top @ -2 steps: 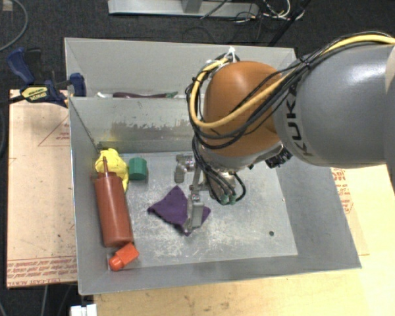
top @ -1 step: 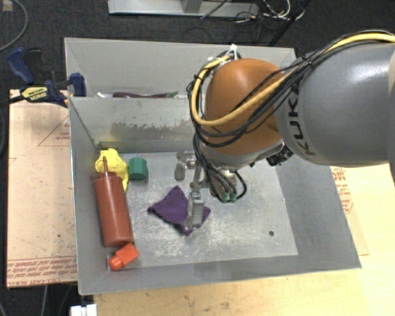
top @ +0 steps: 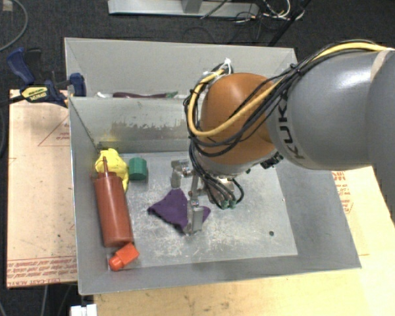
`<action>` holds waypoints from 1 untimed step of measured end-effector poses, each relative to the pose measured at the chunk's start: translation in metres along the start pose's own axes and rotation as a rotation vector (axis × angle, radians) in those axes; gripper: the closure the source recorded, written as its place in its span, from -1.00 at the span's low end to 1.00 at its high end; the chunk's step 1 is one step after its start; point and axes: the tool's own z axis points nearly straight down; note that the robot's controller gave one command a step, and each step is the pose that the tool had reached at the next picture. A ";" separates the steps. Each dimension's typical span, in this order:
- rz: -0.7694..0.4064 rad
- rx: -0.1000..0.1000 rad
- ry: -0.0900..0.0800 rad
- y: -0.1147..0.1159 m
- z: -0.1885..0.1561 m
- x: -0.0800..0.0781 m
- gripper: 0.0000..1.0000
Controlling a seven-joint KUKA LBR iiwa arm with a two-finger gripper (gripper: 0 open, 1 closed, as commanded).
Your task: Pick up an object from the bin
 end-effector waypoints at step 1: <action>-0.001 -0.001 -0.002 -0.004 0.058 -0.005 -1.00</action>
Offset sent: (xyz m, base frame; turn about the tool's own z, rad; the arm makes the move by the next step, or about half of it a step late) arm 0.0201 -0.0072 -0.0917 -0.1059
